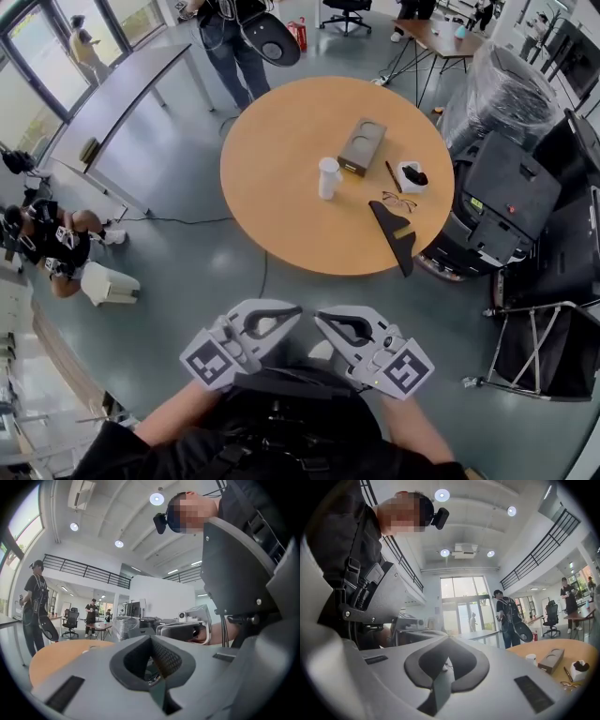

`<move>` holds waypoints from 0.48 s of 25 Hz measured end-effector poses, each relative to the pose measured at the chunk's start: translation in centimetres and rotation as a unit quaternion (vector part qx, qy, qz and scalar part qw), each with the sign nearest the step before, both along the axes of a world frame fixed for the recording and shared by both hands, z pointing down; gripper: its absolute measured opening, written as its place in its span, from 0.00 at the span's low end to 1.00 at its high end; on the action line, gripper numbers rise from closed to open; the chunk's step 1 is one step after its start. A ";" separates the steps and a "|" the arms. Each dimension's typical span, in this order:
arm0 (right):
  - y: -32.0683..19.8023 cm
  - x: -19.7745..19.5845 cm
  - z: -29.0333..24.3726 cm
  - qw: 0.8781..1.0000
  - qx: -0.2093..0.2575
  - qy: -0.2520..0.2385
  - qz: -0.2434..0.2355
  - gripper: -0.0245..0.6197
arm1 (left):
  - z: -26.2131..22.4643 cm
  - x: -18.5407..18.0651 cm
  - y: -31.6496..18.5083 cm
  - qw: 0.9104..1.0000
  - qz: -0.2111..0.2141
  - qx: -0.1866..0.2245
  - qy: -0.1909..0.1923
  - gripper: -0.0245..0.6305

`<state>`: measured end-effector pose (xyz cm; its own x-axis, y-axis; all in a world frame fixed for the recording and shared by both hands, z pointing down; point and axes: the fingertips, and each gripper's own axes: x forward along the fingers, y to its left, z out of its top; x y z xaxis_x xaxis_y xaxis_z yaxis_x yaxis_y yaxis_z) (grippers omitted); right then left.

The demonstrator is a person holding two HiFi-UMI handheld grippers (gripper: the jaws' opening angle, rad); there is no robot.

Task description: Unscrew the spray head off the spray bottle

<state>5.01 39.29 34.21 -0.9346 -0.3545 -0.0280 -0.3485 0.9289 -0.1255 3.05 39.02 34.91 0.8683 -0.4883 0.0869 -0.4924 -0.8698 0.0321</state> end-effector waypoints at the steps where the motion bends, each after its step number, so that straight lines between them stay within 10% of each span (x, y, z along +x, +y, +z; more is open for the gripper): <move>1: -0.3 -0.1 0.1 1.000 -0.001 0.002 -0.001 0.06 | 0.2 -0.3 -0.5 1.000 -0.005 -0.003 -0.001 0.08; 12: -7.7 -5.5 0.8 0.999 -0.006 0.011 0.035 0.06 | 2.0 -6.2 -9.1 1.000 0.015 -0.017 0.003 0.08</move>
